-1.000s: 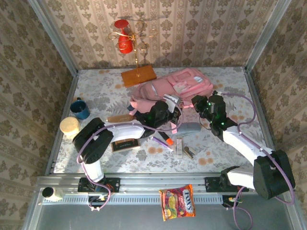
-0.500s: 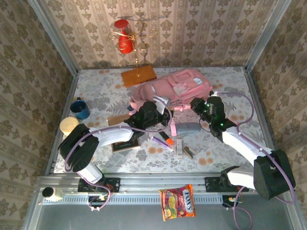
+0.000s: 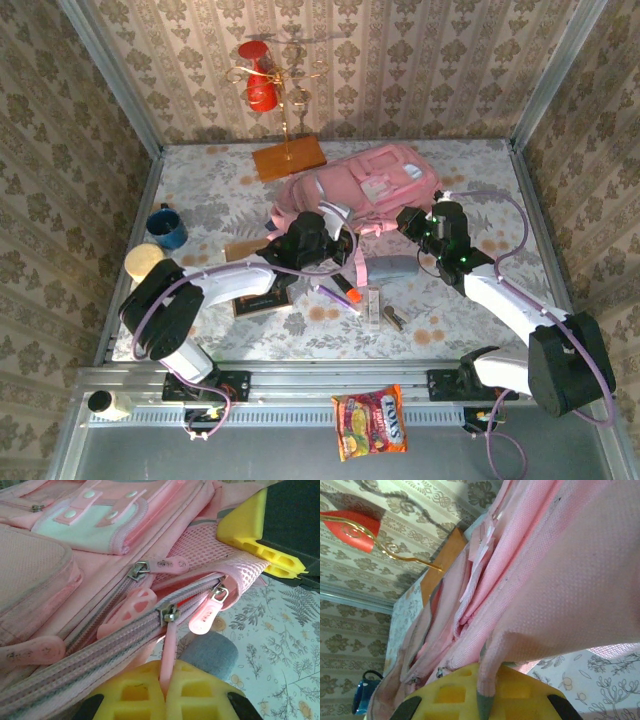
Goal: Pack the student bag
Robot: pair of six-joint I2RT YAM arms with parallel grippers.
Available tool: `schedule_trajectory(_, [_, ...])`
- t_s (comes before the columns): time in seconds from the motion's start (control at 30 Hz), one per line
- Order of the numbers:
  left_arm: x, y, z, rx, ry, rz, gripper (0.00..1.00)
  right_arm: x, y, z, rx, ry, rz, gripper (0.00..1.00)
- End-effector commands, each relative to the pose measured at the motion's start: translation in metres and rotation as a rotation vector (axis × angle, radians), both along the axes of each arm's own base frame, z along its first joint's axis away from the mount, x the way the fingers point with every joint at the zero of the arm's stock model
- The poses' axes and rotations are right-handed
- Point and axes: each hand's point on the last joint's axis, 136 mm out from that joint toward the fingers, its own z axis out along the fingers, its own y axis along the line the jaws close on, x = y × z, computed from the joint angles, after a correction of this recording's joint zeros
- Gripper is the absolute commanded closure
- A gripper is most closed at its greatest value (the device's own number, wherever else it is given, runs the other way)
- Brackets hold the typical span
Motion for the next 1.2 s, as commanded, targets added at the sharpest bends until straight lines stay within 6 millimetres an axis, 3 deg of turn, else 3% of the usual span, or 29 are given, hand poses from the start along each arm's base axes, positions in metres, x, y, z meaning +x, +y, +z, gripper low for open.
schedule_trajectory(0.0, [0.026,0.049,0.002,0.058,-0.023,0.190,1.00,0.005,-0.031,0.010,-0.106,-0.026,-0.105,1.00])
schedule_trajectory(0.3, [0.037,0.097,-0.013,0.112,0.036,0.271,1.00,0.014,-0.051,-0.015,-0.245,0.032,-0.030,1.00])
schedule_trajectory(0.6, [0.029,0.082,-0.025,0.130,0.079,0.171,1.00,0.027,-0.022,-0.010,-0.114,0.015,0.115,1.00])
schedule_trajectory(0.77, [0.034,0.112,-0.023,0.075,0.105,0.245,1.00,0.029,-0.053,-0.024,-0.241,0.101,0.028,1.00])
schedule_trajectory(0.87, [0.032,0.119,-0.028,0.094,0.116,0.249,1.00,0.032,-0.076,-0.030,-0.318,0.154,-0.022,1.00])
schedule_trajectory(0.93, [0.030,0.116,-0.031,0.086,0.135,0.229,1.00,0.037,-0.086,-0.046,-0.339,0.206,-0.031,0.99])
schedule_trajectory(1.17, [0.015,0.074,-0.021,-0.008,0.167,0.100,1.00,0.066,-0.094,-0.059,-0.310,0.276,0.008,0.94])
